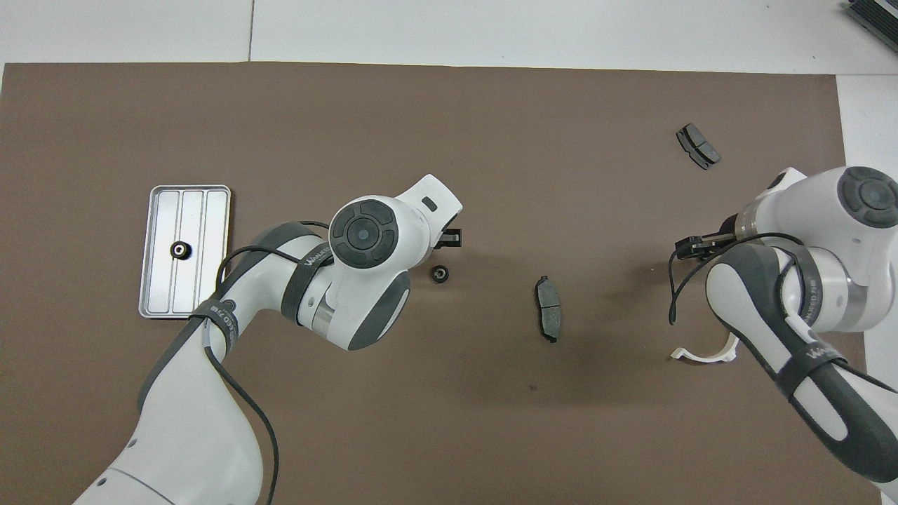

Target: Pick bearing gear from pile to tray

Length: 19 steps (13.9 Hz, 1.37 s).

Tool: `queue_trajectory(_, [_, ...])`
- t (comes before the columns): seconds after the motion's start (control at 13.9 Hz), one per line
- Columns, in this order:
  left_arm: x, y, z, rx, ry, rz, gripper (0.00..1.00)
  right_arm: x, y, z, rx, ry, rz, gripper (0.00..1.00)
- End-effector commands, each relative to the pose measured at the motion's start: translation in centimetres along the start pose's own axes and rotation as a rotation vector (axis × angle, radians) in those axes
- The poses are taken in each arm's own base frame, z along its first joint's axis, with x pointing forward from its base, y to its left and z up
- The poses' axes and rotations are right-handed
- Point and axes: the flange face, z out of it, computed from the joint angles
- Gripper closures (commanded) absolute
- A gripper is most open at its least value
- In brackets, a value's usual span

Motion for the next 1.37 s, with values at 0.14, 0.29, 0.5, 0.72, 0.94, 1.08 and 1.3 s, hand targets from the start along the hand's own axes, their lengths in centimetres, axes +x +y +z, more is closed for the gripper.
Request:
queue_trajectory(0.14, [-1.8, 2.1, 2.1, 0.019, -0.021, 0.056, 0.26, 0.0, 1.3, 2.1, 0.025, 0.018, -0.011, 0.3])
queue_trajectory(0.29, [-3.0, 1.9, 2.8, 0.032, -0.046, 0.062, 0.28, 0.3, 1.7, 3.3, 0.025, 0.028, -0.007, 0.34])
queue_trajectory(0.5, [-4.4, 2.2, 3.4, 0.043, -0.069, 0.077, 0.31, 0.2, 2.3, 3.5, 0.026, 0.025, -0.009, 0.37])
queue_trajectory(0.72, [-5.4, 2.2, 3.7, 0.052, -0.085, 0.086, 0.35, -0.2, 2.4, 4.1, 0.028, 0.014, -0.007, 0.41])
queue_trajectory(0.94, [-6.1, 2.3, 3.9, 0.056, -0.094, 0.093, 0.43, -0.7, 2.5, 4.7, 0.026, 0.022, -0.005, 0.47])
queue_trajectory(1.08, [-6.3, 2.4, 3.9, 0.06, -0.101, 0.096, 0.52, -0.8, 3.0, 4.7, 0.027, 0.023, 0.006, 0.58])
queue_trajectory(1.3, [-6.3, 2.5, 3.8, 0.06, -0.104, 0.098, 0.7, -0.9, 3.0, 4.7, 0.029, 0.016, 0.009, 0.84])
